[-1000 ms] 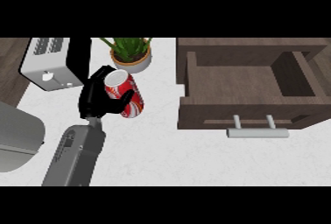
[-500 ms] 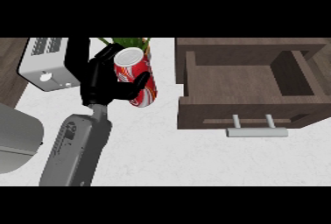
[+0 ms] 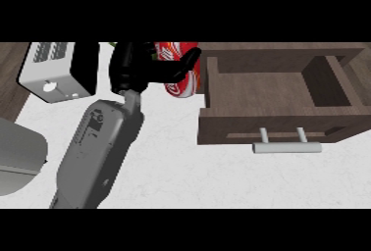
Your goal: Pick up the can, place it into the drawer and close the drawer
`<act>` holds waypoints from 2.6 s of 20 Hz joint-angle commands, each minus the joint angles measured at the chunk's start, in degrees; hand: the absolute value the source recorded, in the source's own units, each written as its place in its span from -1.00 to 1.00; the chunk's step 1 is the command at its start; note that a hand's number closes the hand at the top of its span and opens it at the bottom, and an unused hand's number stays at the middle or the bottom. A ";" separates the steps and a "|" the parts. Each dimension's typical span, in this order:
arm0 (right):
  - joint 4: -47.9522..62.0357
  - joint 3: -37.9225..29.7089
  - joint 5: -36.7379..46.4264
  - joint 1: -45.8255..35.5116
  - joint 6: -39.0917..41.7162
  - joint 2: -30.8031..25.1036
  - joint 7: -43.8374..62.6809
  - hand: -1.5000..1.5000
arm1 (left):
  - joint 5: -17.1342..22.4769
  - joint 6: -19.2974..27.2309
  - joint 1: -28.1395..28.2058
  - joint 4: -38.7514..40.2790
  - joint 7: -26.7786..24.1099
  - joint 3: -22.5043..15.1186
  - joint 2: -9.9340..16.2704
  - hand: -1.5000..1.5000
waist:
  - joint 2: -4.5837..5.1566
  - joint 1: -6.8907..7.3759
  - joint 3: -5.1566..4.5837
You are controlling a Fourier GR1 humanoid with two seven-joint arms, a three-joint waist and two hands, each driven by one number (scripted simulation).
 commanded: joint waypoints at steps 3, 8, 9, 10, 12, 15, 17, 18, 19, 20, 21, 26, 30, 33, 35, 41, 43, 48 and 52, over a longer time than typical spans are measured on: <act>-2.22 0.40 -0.15 -4.30 -4.99 -2.38 6.18 -1.00 | 1.87 4.77 -7.68 5.82 0.09 -2.11 -0.12 1.00 | 0.14 -0.02 -0.04; -2.56 1.31 -0.69 3.14 0.10 0.66 -1.53 -1.00 | 3.58 5.22 -14.81 14.40 -2.78 -0.38 -0.12 1.00 | 0.10 -0.94 -0.01; -3.36 3.34 1.86 -2.41 -3.68 0.67 2.78 -1.00 | 3.68 8.00 -16.91 15.08 -1.69 -3.41 -0.12 1.00 | 0.18 -0.51 -0.02; 0.27 -1.53 -4.34 -0.05 0.73 -1.74 1.31 -1.00 | 6.41 8.06 -17.51 18.12 -5.36 -3.76 -0.12 1.00 | 0.21 -1.35 -0.01; -0.19 -0.82 -2.62 -1.27 -0.26 -2.02 2.54 -1.00 | 7.65 8.98 -22.45 21.42 -4.53 -3.55 -0.12 1.00 | 0.27 -1.27 0.00; -2.04 0.96 -0.80 -4.31 -2.99 -2.14 4.79 -1.00 | 10.77 12.61 -23.97 23.40 -5.54 -7.59 -0.12 1.00 | 0.26 -1.21 -0.01; 2.26 0.69 -0.08 -4.12 -0.58 -1.55 1.66 -1.00 | 11.53 11.51 -26.75 27.49 -6.28 -7.25 -0.12 1.00 | 0.30 -1.36 0.02; -0.40 3.09 3.11 -5.75 -3.09 0.54 2.48 -1.00 | 12.27 10.89 -28.97 30.23 -7.08 -5.32 -0.12 1.00 | 0.44 -1.31 0.01; -1.63 1.14 -0.86 -4.00 -2.89 -1.03 4.39 -1.00 | 14.12 12.06 -27.46 29.57 -8.13 -7.78 -0.12 1.00 | 0.30 -1.49 0.00; -1.21 4.00 3.62 -5.17 -2.45 0.65 2.45 -1.00 | 16.40 12.43 -28.35 33.21 -11.10 -8.94 -0.12 1.00 | 0.65 -2.37 0.02; 0.30 1.19 1.32 -3.11 -0.23 -0.23 1.78 -1.00 | 14.80 10.54 -29.92 34.26 -10.76 -5.85 -0.12 1.00 | 0.41 -1.69 0.02; 0.49 3.26 3.39 -4.16 -1.20 0.67 0.48 -1.00 | 22.03 13.39 -33.99 36.92 -10.22 -11.95 -0.12 1.00 | 0.54 -2.47 0.06; 0.32 1.21 0.18 -1.72 1.47 0.69 -0.39 -1.00 | 23.87 11.11 -32.97 42.70 -15.09 -12.49 -0.12 1.00 | 0.69 -3.16 0.07; -2.07 2.69 0.76 -4.16 -1.49 -0.49 3.41 -1.00 | 28.58 18.11 -34.82 40.41 -13.49 -20.14 -0.12 1.00 | 0.59 -3.85 0.08; -3.19 4.40 2.74 -6.26 -3.84 0.33 4.73 -1.00 | 29.79 14.06 -32.95 43.89 -17.78 -18.15 -0.12 1.00 | 0.98 -3.48 0.04; -1.79 3.17 0.80 -4.81 -1.12 -0.59 4.10 -1.00 | 34.00 16.49 -35.19 46.42 -16.72 -22.91 -0.12 1.00 | 0.97 -4.60 0.10; 0.47 3.68 4.63 -9.02 -3.62 -1.27 3.87 -1.00 | 34.73 16.05 -36.50 46.52 -15.61 -24.64 -0.12 1.00 | 1.03 -3.53 0.09; -4.58 4.55 1.12 -8.23 -5.63 -1.31 8.15 -1.00 | 37.13 20.21 -37.49 48.48 -15.88 -27.52 -0.12 -1.00 | 1.23 -4.88 0.07; -0.37 3.91 2.49 -9.05 -3.01 -2.51 5.66 -1.00 | 39.77 22.50 -34.24 47.51 -18.78 -30.08 -0.12 -1.00 | 1.39 -5.24 0.12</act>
